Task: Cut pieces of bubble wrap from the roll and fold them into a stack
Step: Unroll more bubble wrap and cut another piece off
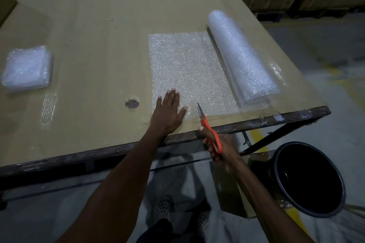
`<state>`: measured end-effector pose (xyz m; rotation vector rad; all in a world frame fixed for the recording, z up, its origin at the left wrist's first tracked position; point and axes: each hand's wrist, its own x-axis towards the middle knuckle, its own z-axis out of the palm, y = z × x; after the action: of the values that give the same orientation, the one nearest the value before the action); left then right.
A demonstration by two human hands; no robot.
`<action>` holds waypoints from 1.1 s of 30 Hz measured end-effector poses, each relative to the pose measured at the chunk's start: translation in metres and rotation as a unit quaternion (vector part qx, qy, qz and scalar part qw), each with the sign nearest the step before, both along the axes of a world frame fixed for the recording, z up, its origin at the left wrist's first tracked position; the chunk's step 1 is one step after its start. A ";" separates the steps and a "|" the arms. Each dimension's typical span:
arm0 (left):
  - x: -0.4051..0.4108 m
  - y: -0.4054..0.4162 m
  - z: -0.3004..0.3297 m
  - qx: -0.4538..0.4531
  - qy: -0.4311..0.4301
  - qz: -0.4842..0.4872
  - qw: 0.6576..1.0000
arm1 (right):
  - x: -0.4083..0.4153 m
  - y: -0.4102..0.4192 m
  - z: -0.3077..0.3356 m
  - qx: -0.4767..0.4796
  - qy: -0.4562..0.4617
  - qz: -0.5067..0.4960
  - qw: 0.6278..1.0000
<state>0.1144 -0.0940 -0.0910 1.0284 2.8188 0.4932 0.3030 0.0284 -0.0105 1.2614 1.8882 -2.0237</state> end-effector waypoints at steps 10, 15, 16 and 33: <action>0.000 0.000 -0.001 0.006 0.002 0.001 1.000 | -0.010 -0.002 0.000 0.020 -0.004 -0.015 1.000; 0.000 0.000 -0.001 0.006 0.004 0.002 1.000 | -0.011 -0.001 0.003 0.031 -0.012 -0.008 0.999; 0.000 0.000 -0.001 0.007 0.005 0.002 1.000 | -0.014 -0.002 0.005 0.029 -0.016 -0.006 0.999; -0.014 0.003 0.008 0.046 0.063 0.004 0.997 | -0.030 -0.009 0.017 0.013 -0.010 0.005 1.000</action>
<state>0.0999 -0.0905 -0.0827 1.1019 2.9376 0.5838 0.2735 0.0190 0.0069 1.2704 1.9130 -1.9799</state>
